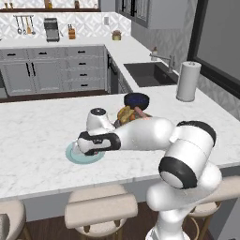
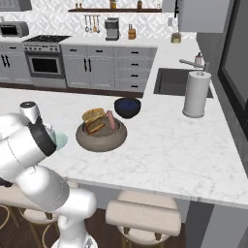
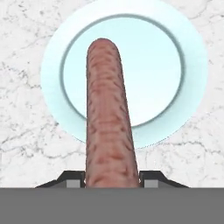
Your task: Place one bun and one sausage from the bowl on each plate.
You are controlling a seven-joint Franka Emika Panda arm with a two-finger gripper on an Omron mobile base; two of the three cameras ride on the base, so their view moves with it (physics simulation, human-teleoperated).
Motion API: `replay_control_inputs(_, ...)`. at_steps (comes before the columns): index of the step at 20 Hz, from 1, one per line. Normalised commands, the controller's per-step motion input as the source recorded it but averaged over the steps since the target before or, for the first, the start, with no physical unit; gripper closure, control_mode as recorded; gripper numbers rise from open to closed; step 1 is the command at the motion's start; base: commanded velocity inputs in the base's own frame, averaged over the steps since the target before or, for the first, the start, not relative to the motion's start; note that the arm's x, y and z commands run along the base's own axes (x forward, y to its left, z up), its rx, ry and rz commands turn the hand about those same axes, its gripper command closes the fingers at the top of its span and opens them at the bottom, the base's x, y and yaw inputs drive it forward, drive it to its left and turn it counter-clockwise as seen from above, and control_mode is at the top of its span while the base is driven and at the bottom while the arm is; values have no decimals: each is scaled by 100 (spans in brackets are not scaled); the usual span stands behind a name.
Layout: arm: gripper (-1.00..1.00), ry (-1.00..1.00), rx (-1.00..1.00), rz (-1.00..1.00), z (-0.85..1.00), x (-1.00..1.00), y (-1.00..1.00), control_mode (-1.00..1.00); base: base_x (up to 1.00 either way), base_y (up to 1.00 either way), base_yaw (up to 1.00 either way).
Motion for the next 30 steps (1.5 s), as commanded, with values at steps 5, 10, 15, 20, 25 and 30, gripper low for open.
replay_control_inputs(5, 100, 0, 0, -11, -38, 46, 45, -100, 0, 0, 0)
replay_control_inputs(10, 100, 0, 0, -12, -33, 53, 15, -100, 0, 0, 0)
replay_control_inputs(15, -100, 0, 0, -12, -21, 32, 6, -100, 0, 0, 0)
replay_control_inputs(20, -100, 3, 0, -13, 6, -1, -28, -100, 0, 0, 0)
replay_control_inputs(25, -100, 3, 7, -9, 71, -26, -56, -100, 0, 0, 0)
replay_control_inputs(30, -100, 4, 23, -4, 100, -33, -71, -100, 0, 0, 0)
